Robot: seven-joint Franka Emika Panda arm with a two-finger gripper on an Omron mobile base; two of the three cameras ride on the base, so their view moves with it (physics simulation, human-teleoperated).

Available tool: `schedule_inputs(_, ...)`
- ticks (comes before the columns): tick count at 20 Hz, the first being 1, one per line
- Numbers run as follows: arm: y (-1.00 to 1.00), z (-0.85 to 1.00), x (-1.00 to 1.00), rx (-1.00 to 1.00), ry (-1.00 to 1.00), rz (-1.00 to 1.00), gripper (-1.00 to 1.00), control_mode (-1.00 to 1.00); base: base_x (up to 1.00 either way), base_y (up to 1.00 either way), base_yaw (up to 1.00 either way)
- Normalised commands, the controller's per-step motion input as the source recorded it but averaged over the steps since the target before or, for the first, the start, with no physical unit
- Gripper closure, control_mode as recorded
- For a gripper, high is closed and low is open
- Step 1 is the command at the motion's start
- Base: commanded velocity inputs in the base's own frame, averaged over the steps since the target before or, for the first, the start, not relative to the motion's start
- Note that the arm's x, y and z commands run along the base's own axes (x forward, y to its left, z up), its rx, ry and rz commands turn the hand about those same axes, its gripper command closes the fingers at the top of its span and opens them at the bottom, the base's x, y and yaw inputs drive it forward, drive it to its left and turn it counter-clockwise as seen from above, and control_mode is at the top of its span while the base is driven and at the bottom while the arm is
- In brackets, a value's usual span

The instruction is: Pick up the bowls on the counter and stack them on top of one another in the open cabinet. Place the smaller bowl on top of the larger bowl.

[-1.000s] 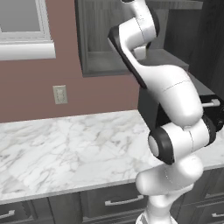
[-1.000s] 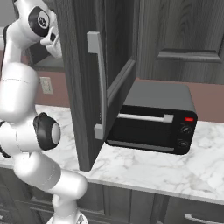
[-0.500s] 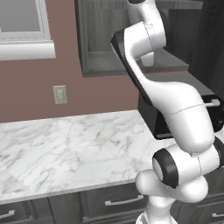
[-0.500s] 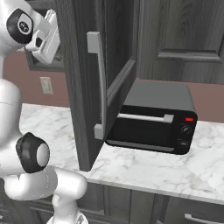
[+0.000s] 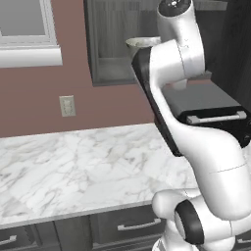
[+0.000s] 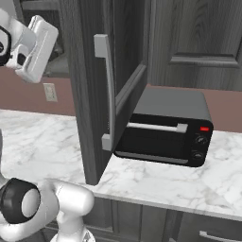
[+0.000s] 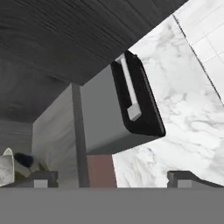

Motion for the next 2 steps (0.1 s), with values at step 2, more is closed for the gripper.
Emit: schedule_inputs(2, 0.0, 0.0, -0.9, 0.0, -0.02, 0.0, -1.0, -1.0, 0.0, 0.0, 0.0)
